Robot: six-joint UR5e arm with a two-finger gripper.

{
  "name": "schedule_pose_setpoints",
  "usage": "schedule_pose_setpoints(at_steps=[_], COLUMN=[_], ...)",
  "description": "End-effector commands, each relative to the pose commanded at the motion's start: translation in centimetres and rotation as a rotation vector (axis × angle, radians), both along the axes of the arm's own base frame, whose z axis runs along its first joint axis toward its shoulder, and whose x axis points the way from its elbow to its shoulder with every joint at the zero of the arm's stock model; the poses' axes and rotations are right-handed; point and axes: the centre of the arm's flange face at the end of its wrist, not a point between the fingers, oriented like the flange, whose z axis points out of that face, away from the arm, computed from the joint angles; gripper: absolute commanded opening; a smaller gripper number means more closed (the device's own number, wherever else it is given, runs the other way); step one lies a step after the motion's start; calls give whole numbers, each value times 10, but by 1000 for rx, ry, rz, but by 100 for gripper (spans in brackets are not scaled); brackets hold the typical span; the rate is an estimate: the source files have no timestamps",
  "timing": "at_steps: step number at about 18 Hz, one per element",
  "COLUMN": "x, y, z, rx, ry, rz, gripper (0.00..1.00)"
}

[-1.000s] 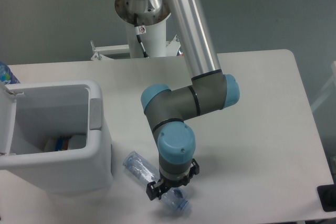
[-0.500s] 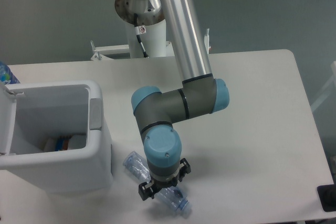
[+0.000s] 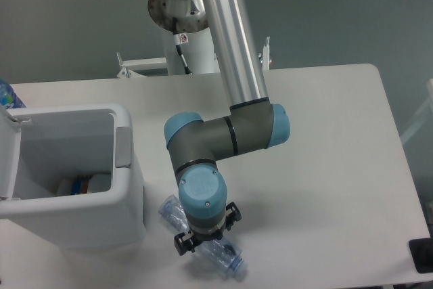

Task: Place the trash in the trash can
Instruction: 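Lower the gripper and close it around the bottle's middle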

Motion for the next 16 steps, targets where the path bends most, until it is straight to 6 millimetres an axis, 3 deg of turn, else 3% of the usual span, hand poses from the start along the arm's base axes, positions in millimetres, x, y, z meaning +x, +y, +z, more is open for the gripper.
schedule_pose_setpoints(at_steps=[3, 16], x=[1, 0], y=[1, 1], z=[2, 7], rx=[4, 8], ry=[3, 15], rz=[20, 22], gripper=[79, 66])
